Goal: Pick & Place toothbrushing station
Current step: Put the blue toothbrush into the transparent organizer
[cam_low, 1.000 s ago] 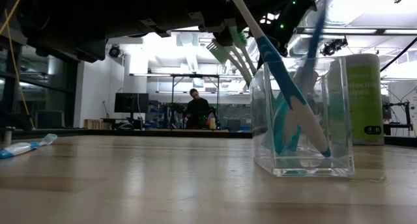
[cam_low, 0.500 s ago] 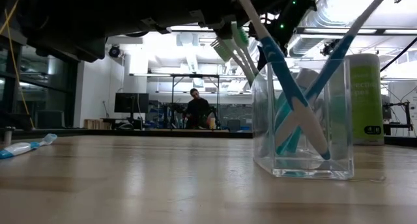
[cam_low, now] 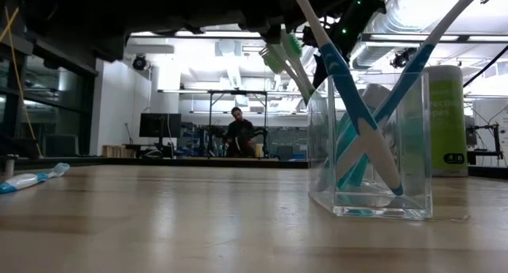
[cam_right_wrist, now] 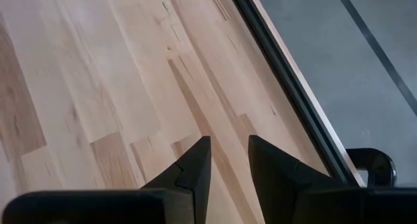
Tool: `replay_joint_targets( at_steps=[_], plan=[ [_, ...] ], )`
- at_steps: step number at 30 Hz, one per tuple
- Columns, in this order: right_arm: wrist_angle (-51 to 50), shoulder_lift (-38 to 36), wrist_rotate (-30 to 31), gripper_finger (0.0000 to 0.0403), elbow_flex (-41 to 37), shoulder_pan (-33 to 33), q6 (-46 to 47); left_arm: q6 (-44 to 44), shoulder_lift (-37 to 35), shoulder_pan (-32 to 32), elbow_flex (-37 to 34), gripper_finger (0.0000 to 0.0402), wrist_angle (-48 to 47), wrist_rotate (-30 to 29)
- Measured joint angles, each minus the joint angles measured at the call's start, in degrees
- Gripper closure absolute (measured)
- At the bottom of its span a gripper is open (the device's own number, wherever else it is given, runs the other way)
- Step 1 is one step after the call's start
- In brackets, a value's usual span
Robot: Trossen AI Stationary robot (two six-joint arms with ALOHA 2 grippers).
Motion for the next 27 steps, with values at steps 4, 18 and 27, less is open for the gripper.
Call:
replay_joint_targets(
  at_steps=[4, 18, 27],
  plan=[
    [-0.29, 0.0, 0.01, 0.0308, 0.0, -0.01, 0.0, 0.51, -1.95, 0.0, 0.0, 0.0306, -3.95, -0.79],
    [-0.68, 0.0, 0.0, 0.0308, 0.0, -0.02, -0.02, 1.95, -13.13, -1.04, 0.0, 0.0306, -25.54, -7.1],
    [-0.66, 0.0, 0.02, 0.0308, 0.0, 0.0, -0.24, -9.55, -26.25, -5.49, 0.0, 0.0306, -53.12, -21.4]
  ],
)
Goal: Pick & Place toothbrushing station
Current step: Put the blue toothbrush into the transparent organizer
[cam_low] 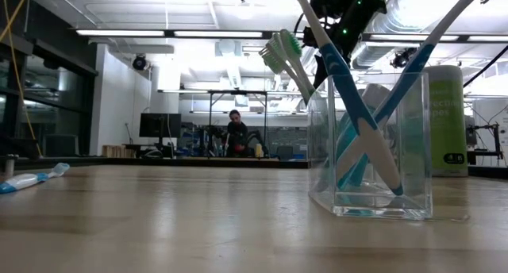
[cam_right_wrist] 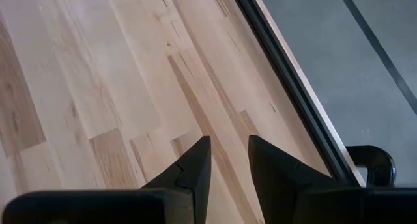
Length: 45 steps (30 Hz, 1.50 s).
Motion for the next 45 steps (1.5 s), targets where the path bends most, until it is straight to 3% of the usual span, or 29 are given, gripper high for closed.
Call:
replay_joint_targets(
  at_steps=[9, 16, 25, 32, 40, 45],
  plan=[
    [0.04, 0.0, -0.02, 0.0308, 0.0, 0.0, 0.05, -27.4, -9.61, -2.77, 0.0, 0.0306, -27.34, -1.89],
    [0.06, 0.0, -0.02, 0.0308, 0.0, 0.0, 0.16, -67.29, -12.8, -2.08, 0.0, 0.0306, -45.74, -1.71],
    [0.72, 0.0, -0.12, 0.0308, -0.01, -0.02, 0.22, -102.95, -9.61, 0.85, -0.02, 0.0306, -66.09, 12.35],
    [0.72, 0.0, -0.22, 0.0308, 0.0, -0.01, 0.24, -113.21, -5.86, 2.45, -0.01, 0.0306, -69.09, 21.89],
    [0.72, 0.0, -6.06, 0.0308, 0.0, 0.0, -0.11, -121.49, -2.28, 2.65, 0.02, 0.0306, -72.44, 27.5],
    [0.72, 0.0, -5.93, 0.0308, 0.0, -0.02, -1.06, -127.67, -1.42, 2.61, 0.0, 0.0306, -73.68, 28.42]
  ],
)
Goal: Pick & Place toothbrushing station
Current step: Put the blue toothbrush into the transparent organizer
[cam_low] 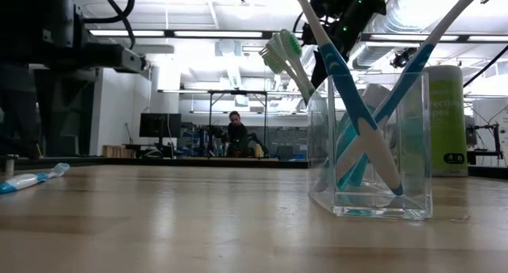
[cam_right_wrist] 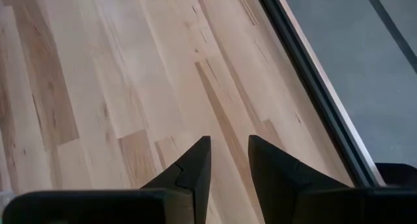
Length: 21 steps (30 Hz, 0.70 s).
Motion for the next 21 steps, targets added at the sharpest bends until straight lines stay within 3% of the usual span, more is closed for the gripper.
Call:
replay_joint_targets(
  at_steps=[10, 21],
  plan=[
    [0.19, 0.0, -0.05, 0.0308, 0.0, 0.0, -1.75, -0.94, -0.04, 0.79, 0.02, 0.0304, -1.64, -1.95],
    [0.54, 0.0, -1.71, 0.0308, 0.0, 0.02, -2.65, -11.28, 2.87, 0.74, 0.02, 0.0246, -3.09, -1.75]
  ],
)
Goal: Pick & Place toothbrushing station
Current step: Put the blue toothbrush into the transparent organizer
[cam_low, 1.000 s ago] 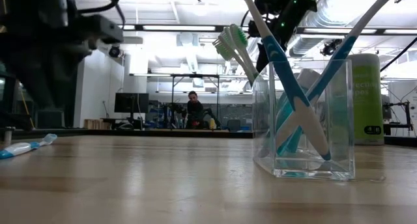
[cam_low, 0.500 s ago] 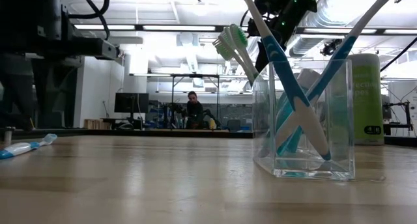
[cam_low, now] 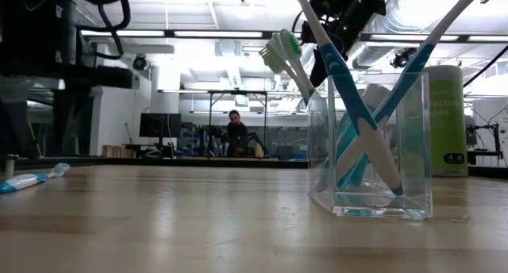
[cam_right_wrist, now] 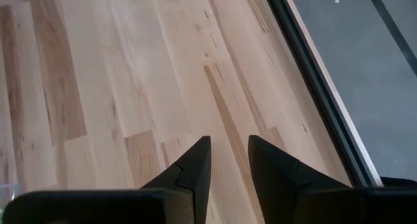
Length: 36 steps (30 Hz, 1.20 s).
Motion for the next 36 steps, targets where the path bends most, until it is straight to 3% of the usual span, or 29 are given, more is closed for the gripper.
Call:
replay_joint_targets(
  at_steps=[9, 23, 36],
  plan=[
    [0.07, 0.0, -0.05, 0.0308, 0.0, 0.0, -0.07, -3.81, 4.82, 1.41, -0.02, 0.0228, 0.33, 3.41],
    [-1.08, 0.0, -0.07, 0.0308, -0.02, -0.01, 0.02, 1.61, 5.68, 5.87, -0.02, 0.0228, 2.67, 2.97],
    [-1.31, 0.0, -0.07, 0.0308, -0.02, 0.0, -0.09, -2.82, 5.68, 2.01, -0.76, 0.0228, 2.59, 2.64]
  ],
)
